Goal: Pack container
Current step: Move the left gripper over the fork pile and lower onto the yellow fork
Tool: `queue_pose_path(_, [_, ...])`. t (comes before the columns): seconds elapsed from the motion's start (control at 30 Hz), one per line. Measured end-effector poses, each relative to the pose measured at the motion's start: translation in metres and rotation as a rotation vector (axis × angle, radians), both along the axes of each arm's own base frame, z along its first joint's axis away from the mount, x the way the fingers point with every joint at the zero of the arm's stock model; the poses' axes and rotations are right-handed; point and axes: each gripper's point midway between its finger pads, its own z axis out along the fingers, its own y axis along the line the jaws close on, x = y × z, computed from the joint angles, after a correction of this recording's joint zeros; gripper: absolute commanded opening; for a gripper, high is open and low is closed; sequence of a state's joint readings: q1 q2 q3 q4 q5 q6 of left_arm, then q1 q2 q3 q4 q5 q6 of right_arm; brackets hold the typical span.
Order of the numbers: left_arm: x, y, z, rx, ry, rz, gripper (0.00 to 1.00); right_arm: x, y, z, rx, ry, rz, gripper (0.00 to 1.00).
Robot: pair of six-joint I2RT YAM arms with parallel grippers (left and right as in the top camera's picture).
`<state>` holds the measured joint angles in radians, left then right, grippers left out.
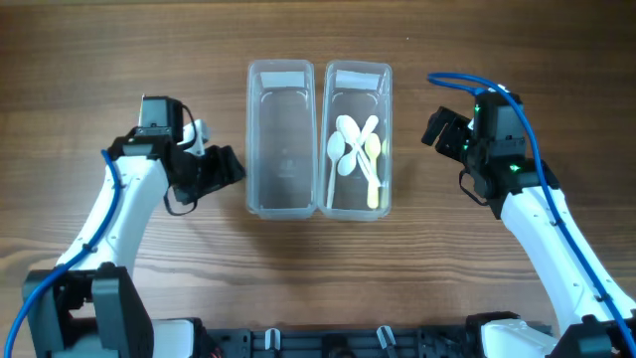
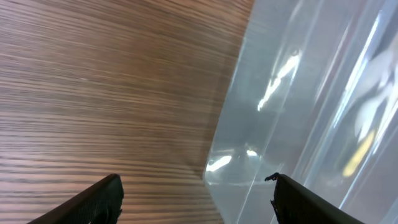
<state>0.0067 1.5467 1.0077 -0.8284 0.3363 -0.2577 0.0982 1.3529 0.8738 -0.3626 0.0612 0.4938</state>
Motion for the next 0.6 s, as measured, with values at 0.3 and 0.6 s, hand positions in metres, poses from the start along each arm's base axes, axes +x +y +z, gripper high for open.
queue_pose_path(0.3, [0.003,-0.010,0.001,-0.004,-0.020,-0.022,0.75,0.000,0.000,0.000,0.000,0.000,0.000,1.00])
queue_pose_path(0.6, [0.023,0.041,0.002,0.068,-0.077,0.121,0.63,0.000,0.000,0.000,0.000,0.001,0.000,1.00])
